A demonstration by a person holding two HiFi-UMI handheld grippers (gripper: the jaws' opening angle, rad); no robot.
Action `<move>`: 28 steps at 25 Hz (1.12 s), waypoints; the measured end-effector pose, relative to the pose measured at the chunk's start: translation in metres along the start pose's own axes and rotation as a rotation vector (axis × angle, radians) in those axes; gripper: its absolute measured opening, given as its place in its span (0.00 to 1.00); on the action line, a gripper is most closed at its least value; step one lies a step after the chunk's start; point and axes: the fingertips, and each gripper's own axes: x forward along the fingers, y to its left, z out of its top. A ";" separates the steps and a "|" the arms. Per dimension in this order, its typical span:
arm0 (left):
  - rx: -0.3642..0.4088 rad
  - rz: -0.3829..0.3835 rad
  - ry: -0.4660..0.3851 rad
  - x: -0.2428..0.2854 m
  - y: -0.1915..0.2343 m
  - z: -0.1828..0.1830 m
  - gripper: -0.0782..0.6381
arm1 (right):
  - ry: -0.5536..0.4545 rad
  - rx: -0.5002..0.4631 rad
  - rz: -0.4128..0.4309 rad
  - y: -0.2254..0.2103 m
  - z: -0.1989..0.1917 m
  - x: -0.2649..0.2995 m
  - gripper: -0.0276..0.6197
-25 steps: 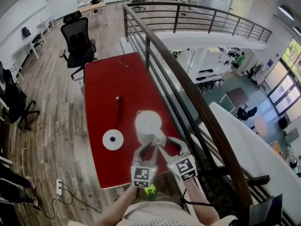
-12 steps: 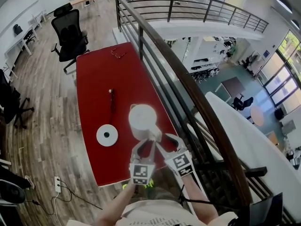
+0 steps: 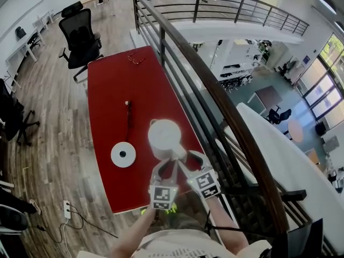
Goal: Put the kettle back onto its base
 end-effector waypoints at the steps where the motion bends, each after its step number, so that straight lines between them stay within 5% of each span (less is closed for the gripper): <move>1: 0.000 -0.001 -0.001 0.000 -0.001 -0.001 0.20 | 0.002 0.001 0.002 0.000 -0.002 -0.001 0.33; 8: -0.007 0.006 0.015 0.000 -0.001 -0.005 0.12 | 0.005 0.000 0.027 0.003 -0.004 0.005 0.33; 28: -0.022 0.032 0.026 0.002 0.010 -0.007 0.12 | 0.003 0.023 0.080 0.008 -0.002 0.024 0.29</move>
